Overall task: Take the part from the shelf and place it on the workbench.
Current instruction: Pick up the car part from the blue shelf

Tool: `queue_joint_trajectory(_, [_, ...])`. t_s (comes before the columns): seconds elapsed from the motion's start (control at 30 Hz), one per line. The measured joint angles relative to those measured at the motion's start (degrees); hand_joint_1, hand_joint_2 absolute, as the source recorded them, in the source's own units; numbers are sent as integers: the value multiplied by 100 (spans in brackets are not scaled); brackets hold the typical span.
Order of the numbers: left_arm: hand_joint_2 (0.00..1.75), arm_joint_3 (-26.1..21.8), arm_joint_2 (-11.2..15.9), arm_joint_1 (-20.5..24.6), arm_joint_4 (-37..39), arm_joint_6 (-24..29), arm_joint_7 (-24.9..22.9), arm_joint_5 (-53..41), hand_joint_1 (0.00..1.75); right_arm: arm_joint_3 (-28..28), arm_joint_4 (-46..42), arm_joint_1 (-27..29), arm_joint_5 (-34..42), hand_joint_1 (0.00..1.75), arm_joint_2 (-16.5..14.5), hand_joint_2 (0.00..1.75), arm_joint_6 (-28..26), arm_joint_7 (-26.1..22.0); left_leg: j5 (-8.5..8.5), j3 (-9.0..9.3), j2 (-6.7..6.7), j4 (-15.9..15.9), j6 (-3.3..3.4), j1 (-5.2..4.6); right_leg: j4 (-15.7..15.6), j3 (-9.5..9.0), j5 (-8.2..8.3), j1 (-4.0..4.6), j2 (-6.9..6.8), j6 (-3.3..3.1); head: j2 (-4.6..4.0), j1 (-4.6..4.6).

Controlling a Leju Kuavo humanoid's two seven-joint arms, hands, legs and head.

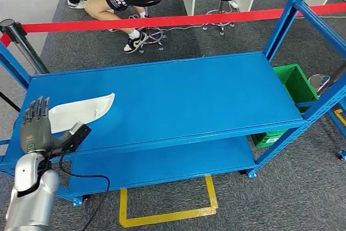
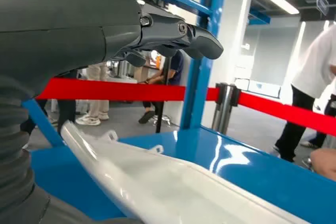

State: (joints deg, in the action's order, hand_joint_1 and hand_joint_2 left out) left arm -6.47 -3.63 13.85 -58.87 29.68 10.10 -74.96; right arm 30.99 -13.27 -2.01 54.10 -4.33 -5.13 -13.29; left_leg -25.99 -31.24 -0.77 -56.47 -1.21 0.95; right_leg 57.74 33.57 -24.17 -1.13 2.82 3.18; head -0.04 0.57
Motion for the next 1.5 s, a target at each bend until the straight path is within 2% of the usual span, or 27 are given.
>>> queue_joint_trajectory(0.4, [175,80,87,285,553,-21,-41,-64,0,-7,2,0,-1,0,0,175,9,10,0,-6,0,0,0,0,0,7,0,0,0,0,0,0])
queue_joint_trajectory(0.57, [175,86,123,502,923,-418,73,22,0,-23,2,-4,0,0,0,175,46,44,2,-7,0,0,1,0,0,9,2,0,-1,-2,0,0])
queue_joint_trajectory(0.6, [175,89,133,572,1054,-532,154,82,7,-32,2,-6,0,0,0,175,60,39,3,-7,0,0,1,0,0,9,2,0,-1,-2,0,0])
queue_joint_trajectory(0.7, [175,117,152,773,1398,-788,380,254,134,-50,2,-14,0,0,2,175,91,19,5,-7,0,0,2,0,1,7,4,0,-1,-3,0,0])
queue_joint_trajectory(0.73, [175,137,158,825,1486,-833,417,286,171,-56,2,-17,0,0,2,175,96,14,5,-7,0,0,2,0,1,7,4,0,-1,-3,0,0])
queue_joint_trajectory(1.23, [175,296,181,1043,1934,-858,420,331,175,-151,3,-29,-1,0,2,175,107,34,5,-9,0,0,2,0,1,8,4,0,-1,-3,0,-1])
queue_joint_trajectory(1.5, [175,365,146,931,1757,-371,426,383,175,-153,4,-29,-1,0,2,175,103,55,6,-8,0,0,2,0,2,8,5,0,-1,-4,0,0])
